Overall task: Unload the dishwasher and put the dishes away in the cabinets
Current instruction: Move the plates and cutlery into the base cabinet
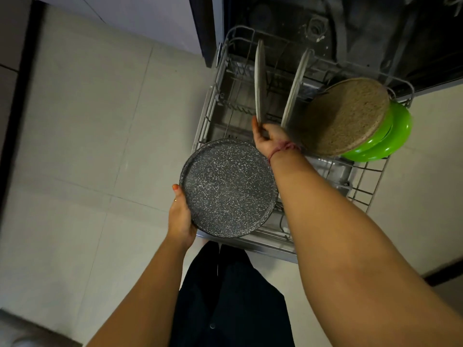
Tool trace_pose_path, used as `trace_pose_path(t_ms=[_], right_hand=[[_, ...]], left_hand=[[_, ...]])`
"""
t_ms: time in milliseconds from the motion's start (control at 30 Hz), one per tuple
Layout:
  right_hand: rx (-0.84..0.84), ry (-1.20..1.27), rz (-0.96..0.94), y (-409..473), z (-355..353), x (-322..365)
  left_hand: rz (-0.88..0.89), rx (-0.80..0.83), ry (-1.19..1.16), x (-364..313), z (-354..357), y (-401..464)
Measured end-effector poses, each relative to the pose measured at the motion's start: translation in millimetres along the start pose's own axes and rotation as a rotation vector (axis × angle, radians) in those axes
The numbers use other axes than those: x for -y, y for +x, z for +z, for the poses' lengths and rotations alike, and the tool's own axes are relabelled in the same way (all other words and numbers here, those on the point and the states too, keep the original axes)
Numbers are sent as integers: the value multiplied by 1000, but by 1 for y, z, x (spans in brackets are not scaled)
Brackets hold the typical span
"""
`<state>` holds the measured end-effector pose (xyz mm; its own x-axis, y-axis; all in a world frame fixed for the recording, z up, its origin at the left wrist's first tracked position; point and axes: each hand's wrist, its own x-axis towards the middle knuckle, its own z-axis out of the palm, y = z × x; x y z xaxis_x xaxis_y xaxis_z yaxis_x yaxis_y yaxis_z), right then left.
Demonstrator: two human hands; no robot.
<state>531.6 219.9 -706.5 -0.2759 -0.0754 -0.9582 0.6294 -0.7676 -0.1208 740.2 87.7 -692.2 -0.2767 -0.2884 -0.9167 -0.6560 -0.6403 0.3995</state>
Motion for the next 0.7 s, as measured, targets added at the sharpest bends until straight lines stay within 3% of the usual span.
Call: trace_pose_path(t_ms=[200, 400, 533, 700], right_hand=[[87, -8, 107, -59, -29, 8], [91, -477, 39, -124, -83, 30], [194, -780, -104, -134, -110, 49], [156, -1085, -280, -124, -132, 62]], left_hand=[[-11, 11, 16, 2, 2, -13], [-39, 1, 98, -1, 4, -29], [-9, 18, 36, -5, 10, -35], [-42, 41, -84, -12, 25, -35]])
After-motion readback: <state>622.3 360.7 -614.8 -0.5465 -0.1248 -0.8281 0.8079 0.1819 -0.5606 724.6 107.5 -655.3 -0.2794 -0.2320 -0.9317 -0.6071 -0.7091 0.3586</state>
